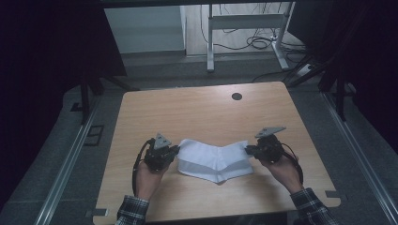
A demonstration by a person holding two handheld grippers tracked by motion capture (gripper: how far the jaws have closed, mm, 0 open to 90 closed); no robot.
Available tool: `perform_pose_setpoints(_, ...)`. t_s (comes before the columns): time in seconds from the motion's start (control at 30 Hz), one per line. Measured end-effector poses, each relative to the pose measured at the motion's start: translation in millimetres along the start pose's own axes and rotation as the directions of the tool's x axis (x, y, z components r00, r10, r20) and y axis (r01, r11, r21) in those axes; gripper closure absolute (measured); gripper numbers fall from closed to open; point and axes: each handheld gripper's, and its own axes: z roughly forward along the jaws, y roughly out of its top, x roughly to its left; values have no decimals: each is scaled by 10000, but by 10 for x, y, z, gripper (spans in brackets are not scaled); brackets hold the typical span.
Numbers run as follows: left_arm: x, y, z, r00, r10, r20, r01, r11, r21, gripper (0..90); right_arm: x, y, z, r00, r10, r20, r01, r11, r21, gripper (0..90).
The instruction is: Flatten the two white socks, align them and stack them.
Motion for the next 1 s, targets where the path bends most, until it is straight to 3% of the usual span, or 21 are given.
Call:
perform_pose_setpoints(0.13, -85, -95, -56, 9998, 160, 126, -162, 9997, 187, 862, 58, -60, -76, 9999, -74, -109, 74, 9999, 70, 811)
perform_pose_setpoints(0.27, -130, -194, 8, 9997, 185, 189, -191, 9992, 338, 861, 100, -123, -97, 9997, -111, -218, 115, 9998, 182, 809)
perform_pose_setpoints(0.5, -178, -330, 181, 9992, 378, 151, -391, 9948, 936, 861, 115, -258, 51, 9999, -110, -118, 119, 9967, 800, 801)
perform_pose_setpoints(0.57, -191, -365, 214, 9980, 626, 14, -623, 9911, 1175, 849, 94, -316, 135, 9998, -147, -140, 161, 9939, 1094, 740)
perform_pose_setpoints(0.6, -195, -388, 221, 9982, 590, 61, -593, 9909, 1205, 830, 96, -328, 146, 9998, -154, -102, 165, 9932, 1155, 717)
perform_pose_setpoints(0.67, -194, -385, 205, 9980, 624, -58, -613, 9916, 1137, 684, 95, -338, 137, 9996, -258, 116, 245, 9947, 1002, 641)
perform_pose_setpoints(0.73, -179, -348, 158, 9973, 617, -407, -582, 9949, 827, 597, 91, -313, 82, 9992, -228, 328, 204, 9972, 714, 605)
perform_pose_setpoints(0.77, -151, -303, 125, 9976, 399, -559, -372, 9982, 476, 562, 87, -298, 55, 9990, -178, 404, 156, 9985, 529, 594)
perform_pose_setpoints(0.83, -130, -278, 115, 9981, 281, -541, -261, 9990, 370, 526, 80, -280, 31, 9986, -148, 500, 133, 9994, 308, 576)
perform_pose_setpoints(1.0, -71, -275, 221, 9996, -47, -280, 54, 9997, 242, 472, 98, -300, 109, 9987, -131, 483, 110, 9990, 440, 538)
